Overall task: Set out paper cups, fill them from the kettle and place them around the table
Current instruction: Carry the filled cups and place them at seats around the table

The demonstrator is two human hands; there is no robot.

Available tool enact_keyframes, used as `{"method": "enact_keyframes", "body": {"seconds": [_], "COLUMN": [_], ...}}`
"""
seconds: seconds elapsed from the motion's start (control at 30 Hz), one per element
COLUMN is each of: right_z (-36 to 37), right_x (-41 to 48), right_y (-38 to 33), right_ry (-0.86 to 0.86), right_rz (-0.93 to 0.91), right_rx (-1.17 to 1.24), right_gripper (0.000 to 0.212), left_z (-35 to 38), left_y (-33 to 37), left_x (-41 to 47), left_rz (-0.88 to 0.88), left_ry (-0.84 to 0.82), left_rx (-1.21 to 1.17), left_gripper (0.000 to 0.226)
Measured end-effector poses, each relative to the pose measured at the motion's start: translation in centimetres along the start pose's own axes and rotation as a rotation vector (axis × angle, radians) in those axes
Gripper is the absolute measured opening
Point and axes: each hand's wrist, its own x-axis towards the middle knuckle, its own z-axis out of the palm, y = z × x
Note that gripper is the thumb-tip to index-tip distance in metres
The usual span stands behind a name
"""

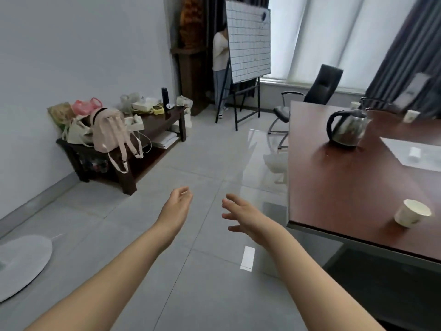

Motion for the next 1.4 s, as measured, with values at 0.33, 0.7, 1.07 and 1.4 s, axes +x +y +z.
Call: {"method": "enact_keyframes", "body": {"seconds": [0.33, 0.7, 1.07, 1.4], "right_z": [-10.4, -26.5, -35.9, -48.7], "right_x": [13.1, 33.5, 54.2, 68.0], "right_y": [-4.3, -7.7, -12.0, -15.6], "right_ry": [0.316, 0.466, 0.548, 0.798], "right_rz": [0.027, 0.050, 0.040, 0.088], "right_rx": [0.095, 0.238, 0.287, 0.333], "right_gripper": [0.055, 0.030, 0.048, 0.043], "left_z": [10.4, 22.1, 29.3, 42.2], "left_y": [7.0, 13.4, 17.0, 23.1], "left_x": [20.5, 42.9, 65.6, 85.7], "left_rz": [0.042, 0.109, 0.135, 0.178], "left_ry": [-0.279, -0.424, -0.484, -0.733], "left_rx": [-0.136, -0.021, -0.019, 0.058], "left_gripper": [0.034, 0.039, 0.051, 0.054]}}
